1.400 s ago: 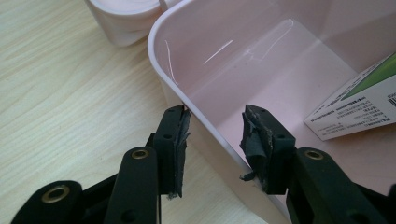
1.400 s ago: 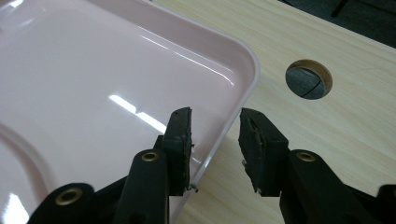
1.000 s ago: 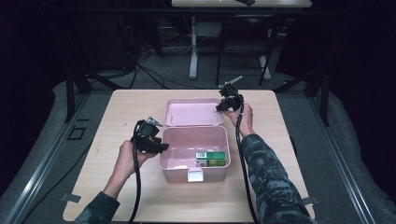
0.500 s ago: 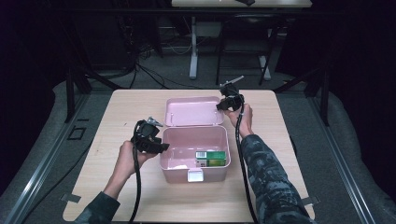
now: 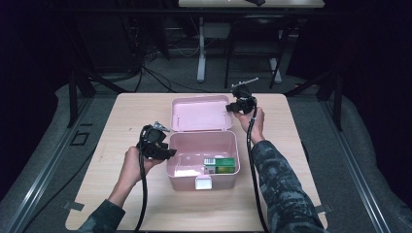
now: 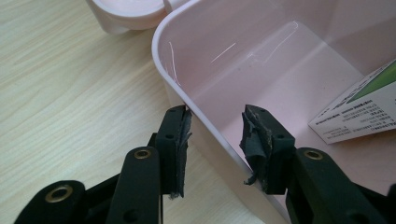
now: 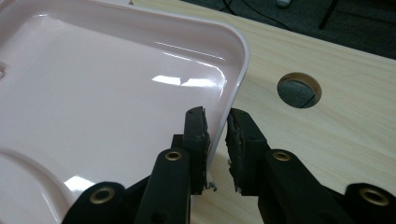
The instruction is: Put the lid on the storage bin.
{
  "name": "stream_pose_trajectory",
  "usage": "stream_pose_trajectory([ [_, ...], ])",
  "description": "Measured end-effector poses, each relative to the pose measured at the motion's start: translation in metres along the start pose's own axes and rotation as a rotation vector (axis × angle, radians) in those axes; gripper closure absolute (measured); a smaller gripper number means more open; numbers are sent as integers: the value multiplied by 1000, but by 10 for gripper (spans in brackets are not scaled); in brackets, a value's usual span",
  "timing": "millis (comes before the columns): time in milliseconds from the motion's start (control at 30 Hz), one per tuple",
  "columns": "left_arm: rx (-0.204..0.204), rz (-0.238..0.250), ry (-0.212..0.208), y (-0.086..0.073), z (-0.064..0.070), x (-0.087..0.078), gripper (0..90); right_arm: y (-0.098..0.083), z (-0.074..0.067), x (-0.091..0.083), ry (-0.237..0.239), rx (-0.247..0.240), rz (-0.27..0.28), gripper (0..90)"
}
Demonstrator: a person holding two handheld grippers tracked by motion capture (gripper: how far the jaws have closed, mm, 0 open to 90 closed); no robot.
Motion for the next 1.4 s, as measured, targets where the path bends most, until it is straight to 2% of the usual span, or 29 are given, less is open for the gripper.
stream_pose_trajectory([
  [733, 2, 7, 18, 0, 0, 1, 603, 13, -14, -37, 49, -3, 149, 823],
  [1400, 7, 11, 32, 1, 0, 1, 605, 14, -30, -70, 74, -68, 228, 846],
])
Point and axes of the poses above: each handheld gripper's, and its own axes: x roughly forward along the jaws, y roughly out of its top, z roughly to its right, the point moved 10 cm from there along x, roughly forward along the jaws, and after that the axes turned 9 degrees about y, right-handed, at the moved point
